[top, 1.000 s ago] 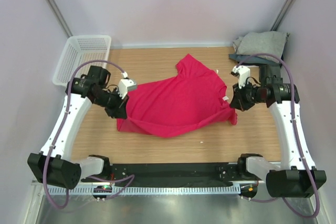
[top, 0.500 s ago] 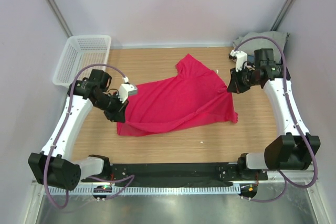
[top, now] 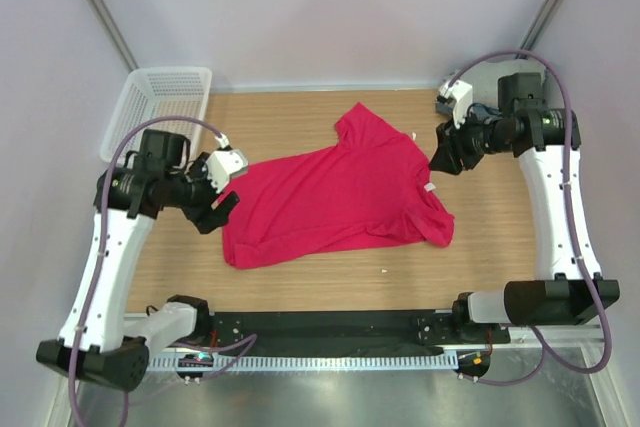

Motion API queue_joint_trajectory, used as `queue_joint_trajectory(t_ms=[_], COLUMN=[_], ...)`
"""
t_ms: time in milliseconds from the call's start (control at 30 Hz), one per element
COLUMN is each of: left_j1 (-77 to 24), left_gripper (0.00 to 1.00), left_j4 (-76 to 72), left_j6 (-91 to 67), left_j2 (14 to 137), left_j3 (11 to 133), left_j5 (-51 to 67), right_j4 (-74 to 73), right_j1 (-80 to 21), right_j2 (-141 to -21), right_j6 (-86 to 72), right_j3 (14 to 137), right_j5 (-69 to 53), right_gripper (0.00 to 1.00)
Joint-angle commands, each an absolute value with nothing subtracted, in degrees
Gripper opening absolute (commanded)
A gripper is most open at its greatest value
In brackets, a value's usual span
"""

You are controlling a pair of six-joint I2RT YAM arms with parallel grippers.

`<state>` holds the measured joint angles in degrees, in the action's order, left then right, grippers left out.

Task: Fold and stack the t-shirts
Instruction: Flatten the tshirt out

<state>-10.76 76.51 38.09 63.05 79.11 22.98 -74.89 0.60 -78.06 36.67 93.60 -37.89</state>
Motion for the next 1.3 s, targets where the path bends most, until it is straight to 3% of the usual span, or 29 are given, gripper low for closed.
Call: queue_joint_trajectory(t_ms=[0,100,200,400,500,733,900,1267], left_j1=[-10.8,-9.8,-2.4,4.5,5.8,12.3,12.2,12.2], left_gripper=[0.75,0.74,0.71,0.71,0.71,0.66,0.64,0.64], left_j4=[74.0,65.2,64.7,61.8,61.3,62.7,62.8,67.0], left_j6=[35.7,32.0,27.1,18.2,15.1,9.8,9.2,10.9], left_j2=[60.6,69.5,80.6,92.8,97.9,110.6,115.9,119.9], left_j3=[73.6,70.7,75.2,83.3,87.4,98.0,101.9,104.2], left_j5=[13.6,9.7,15.6,24.4,26.4,29.8,26.6,24.1], right_j4=[-70.2,-56.1,-50.8,-51.8,-52.2,-47.3,-41.6,-29.2], right_j1=[0.5,0.0,0.0,-1.8,-2.4,-6.1,-7.4,-8.4], right_j2=[-76.8,-82.6,-92.4,-110.9,-120.4,-136.5,-147.4,-156.4], right_j6=[29.2,18.2,11.7,13.5,13.2,9.8,3.0,-4.4], right_j3=[96.9,96.6,101.1,112.7,124.7,139.2,147.8,150.2], right_j5=[-35.4,-31.9,-31.3,-21.9,-20.6,-19.8,-24.2,-24.3], right_gripper=[0.48,0.55,0.58,0.59,0.59,0.57,0.57,0.61])
